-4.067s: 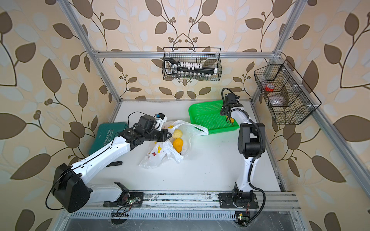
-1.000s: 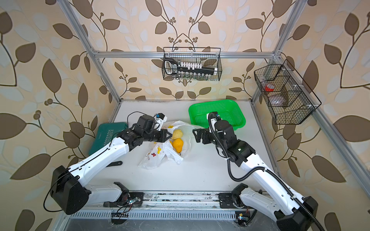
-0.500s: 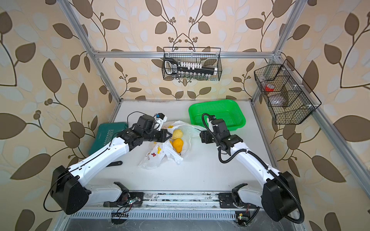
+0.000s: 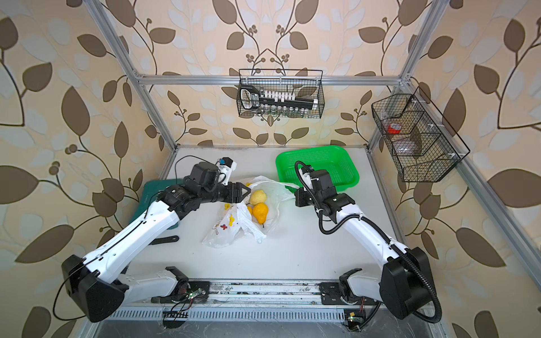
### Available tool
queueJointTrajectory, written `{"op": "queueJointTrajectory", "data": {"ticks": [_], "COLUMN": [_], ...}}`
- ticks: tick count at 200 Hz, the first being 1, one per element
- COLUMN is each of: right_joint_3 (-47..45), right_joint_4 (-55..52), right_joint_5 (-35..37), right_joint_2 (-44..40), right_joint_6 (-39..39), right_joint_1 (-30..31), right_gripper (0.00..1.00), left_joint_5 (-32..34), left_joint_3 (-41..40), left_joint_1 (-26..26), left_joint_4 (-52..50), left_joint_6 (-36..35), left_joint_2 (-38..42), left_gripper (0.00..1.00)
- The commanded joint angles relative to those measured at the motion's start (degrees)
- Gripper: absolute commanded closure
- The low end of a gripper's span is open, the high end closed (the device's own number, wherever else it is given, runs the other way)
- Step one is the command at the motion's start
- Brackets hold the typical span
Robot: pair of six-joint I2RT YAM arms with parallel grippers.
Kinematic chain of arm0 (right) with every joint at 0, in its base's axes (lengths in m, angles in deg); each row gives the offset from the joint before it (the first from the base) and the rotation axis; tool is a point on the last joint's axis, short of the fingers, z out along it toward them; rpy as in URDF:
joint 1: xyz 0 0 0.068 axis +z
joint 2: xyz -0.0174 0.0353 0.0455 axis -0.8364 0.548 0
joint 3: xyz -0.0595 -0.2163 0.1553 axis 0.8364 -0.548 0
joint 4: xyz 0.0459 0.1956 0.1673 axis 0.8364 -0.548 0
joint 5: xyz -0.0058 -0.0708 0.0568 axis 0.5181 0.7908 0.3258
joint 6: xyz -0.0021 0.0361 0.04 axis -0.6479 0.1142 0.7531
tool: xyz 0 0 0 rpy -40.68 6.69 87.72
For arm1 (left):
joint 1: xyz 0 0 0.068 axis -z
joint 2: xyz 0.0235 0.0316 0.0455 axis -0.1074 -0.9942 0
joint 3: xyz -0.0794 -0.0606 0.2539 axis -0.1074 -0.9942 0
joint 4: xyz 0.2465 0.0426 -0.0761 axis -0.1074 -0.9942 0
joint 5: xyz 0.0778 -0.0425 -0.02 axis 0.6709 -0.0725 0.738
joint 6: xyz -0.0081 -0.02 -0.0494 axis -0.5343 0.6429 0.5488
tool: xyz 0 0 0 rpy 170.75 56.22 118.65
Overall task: Place the pears into plastic bags & tie knots
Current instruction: Adjust the plastic bag at the center of the board.
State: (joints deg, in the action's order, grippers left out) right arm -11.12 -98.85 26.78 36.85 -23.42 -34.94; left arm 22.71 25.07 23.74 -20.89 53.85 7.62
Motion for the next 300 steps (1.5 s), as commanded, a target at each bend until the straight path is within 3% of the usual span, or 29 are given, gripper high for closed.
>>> {"op": "queueJointTrajectory", "data": {"ticks": [1, 23, 59, 96, 140, 194, 214, 231, 245, 270, 300], "right_joint_3": [1.50, 1.99, 2.75, 3.19, 2.76, 2.79, 3.32, 4.73, 7.04, 14.02, 26.75], "right_joint_4": [-1.63, -1.53, -1.01, -0.74, -0.57, -0.48, -0.89, -3.11, -6.29, -13.09, -22.86], "right_joint_5": [-0.76, -0.14, 0.28, 0.36, 0.32, 0.33, 0.18, 0.21, -0.10, -0.64, -0.46], "right_joint_2": [-0.08, 1.26, 3.47, 4.29, 3.43, 3.01, 2.82, 2.00, 0.45, -3.58, -6.55], "right_joint_6": [1.55, 2.31, 2.72, 2.54, 2.53, 2.24, 2.13, 1.83, 1.97, 3.27, 4.25], "right_joint_1": [-0.25, -0.28, -0.29, -0.27, -0.28, -0.28, -0.26, -0.26, -0.29, -0.28, 0.10], "right_gripper": [1.00, 1.00, 1.00, 1.00, 1.00, 1.00, 1.00, 1.00, 1.00, 1.00, 1.00], "left_joint_5": [0.57, -0.10, 7.05, 17.62, 25.03, 25.19, 24.50, 25.02, 27.35, 30.89, 21.05], "left_joint_3": [2.22, -0.79, -8.27, -10.53, -10.53, -9.21, -9.25, -8.86, -6.16, 1.84, 10.32], "left_joint_1": [0.08, 3.47, 16.30, 28.52, 32.35, 32.49, 32.49, 32.48, 32.40, 29.36, 14.31], "left_joint_4": [-6.46, -10.64, -10.38, -9.07, -4.30, 0.95, 2.01, 2.20, 0.20, -4.09, -5.09], "left_joint_6": [3.00, 10.03, 22.65, 30.92, 33.55, 32.85, 32.97, 32.39, 30.29, 22.46, 15.11], "left_joint_2": [6.12, 9.42, 14.09, 12.02, 6.63, -0.08, -1.39, -0.80, 0.53, 3.97, 7.47], "left_gripper": [0.31, 0.31, 0.30, 0.26, 0.25, 0.25, 0.36, 0.75, 1.00, 1.00, 1.00]}}
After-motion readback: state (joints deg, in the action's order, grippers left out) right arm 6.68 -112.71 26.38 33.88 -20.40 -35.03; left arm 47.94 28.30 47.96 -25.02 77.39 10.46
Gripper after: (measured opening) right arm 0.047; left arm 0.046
